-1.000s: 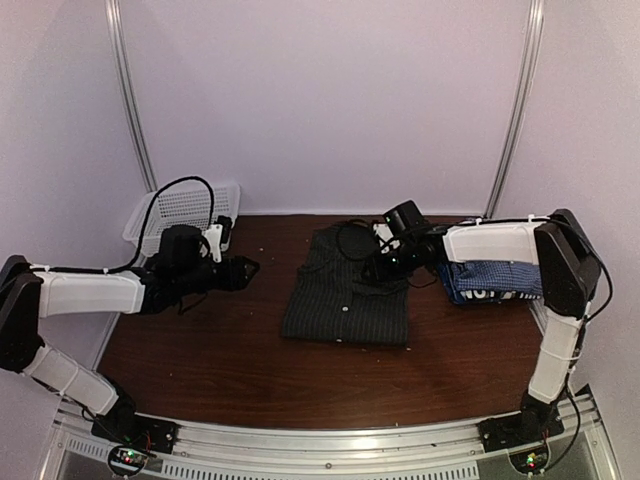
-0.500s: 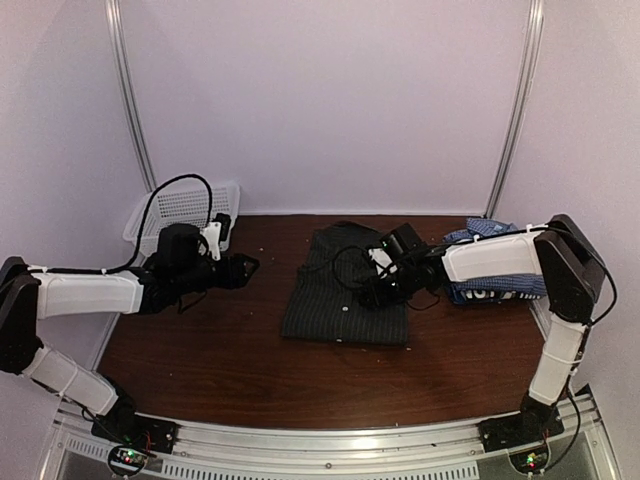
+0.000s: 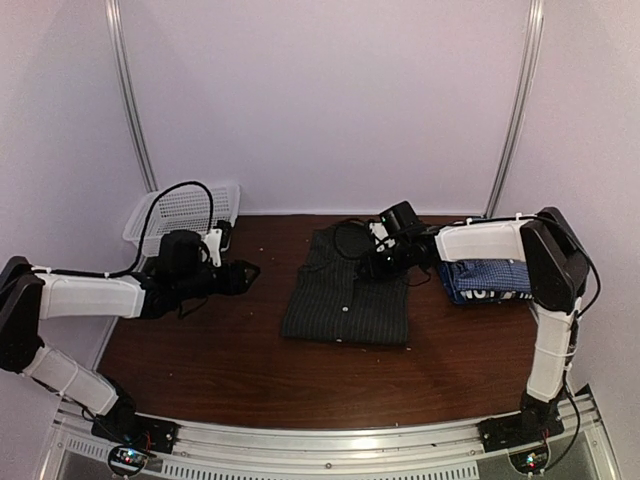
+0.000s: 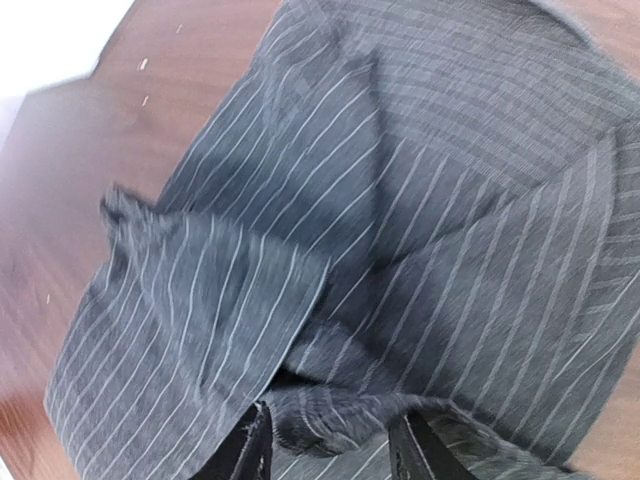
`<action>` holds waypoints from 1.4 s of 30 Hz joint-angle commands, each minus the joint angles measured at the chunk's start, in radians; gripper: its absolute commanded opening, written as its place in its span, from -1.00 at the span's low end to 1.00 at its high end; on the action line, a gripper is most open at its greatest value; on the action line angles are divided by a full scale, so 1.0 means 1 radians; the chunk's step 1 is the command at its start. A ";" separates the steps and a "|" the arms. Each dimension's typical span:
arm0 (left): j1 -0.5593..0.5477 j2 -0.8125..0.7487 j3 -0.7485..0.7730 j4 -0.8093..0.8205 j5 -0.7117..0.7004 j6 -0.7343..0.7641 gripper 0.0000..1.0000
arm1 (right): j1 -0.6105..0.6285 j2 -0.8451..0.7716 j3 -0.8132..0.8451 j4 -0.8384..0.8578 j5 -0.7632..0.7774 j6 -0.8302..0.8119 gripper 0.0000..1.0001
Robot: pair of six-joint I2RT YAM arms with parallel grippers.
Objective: Fold and stack the long sleeve shirts
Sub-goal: Smooth out the 2/3-rectangle-folded shirt at the center of the board, then move the 2/3-rectangle-folded shirt to the center of the board.
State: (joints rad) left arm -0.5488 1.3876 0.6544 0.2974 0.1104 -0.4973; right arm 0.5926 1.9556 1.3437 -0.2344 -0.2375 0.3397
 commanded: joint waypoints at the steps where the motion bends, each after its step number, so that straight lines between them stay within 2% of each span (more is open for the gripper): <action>1: -0.020 0.014 -0.023 0.076 0.011 -0.012 0.28 | -0.041 0.030 0.056 0.024 0.025 0.000 -0.17; 5: -0.051 0.019 -0.043 0.110 0.008 0.005 0.28 | -0.080 0.030 0.059 0.035 0.020 0.021 -0.17; 11: -0.115 0.041 -0.060 0.186 0.046 0.079 0.29 | -0.094 -0.071 -0.044 0.066 0.041 0.019 -0.13; 17: -0.181 0.135 -0.006 0.199 0.109 0.134 0.29 | -0.081 -0.244 -0.252 0.112 0.002 0.014 -0.11; 21: -0.205 0.222 0.060 0.194 0.123 0.134 0.24 | -0.030 -0.336 -0.373 0.132 -0.013 0.019 -0.10; 26: -0.221 0.327 0.151 0.164 0.164 0.151 0.15 | 0.070 -0.393 -0.473 0.163 -0.019 0.026 -0.09; 31: -0.255 0.426 0.226 0.106 0.161 0.185 0.01 | 0.130 -0.362 -0.510 0.194 -0.031 0.028 -0.10; 42: -0.342 0.488 0.133 0.080 0.085 0.262 -0.46 | 0.138 -0.330 -0.640 0.257 -0.043 0.051 -0.12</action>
State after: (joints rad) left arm -0.8577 1.8519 0.8200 0.3893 0.2226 -0.2890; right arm 0.7261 1.6176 0.7475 -0.0223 -0.2729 0.3717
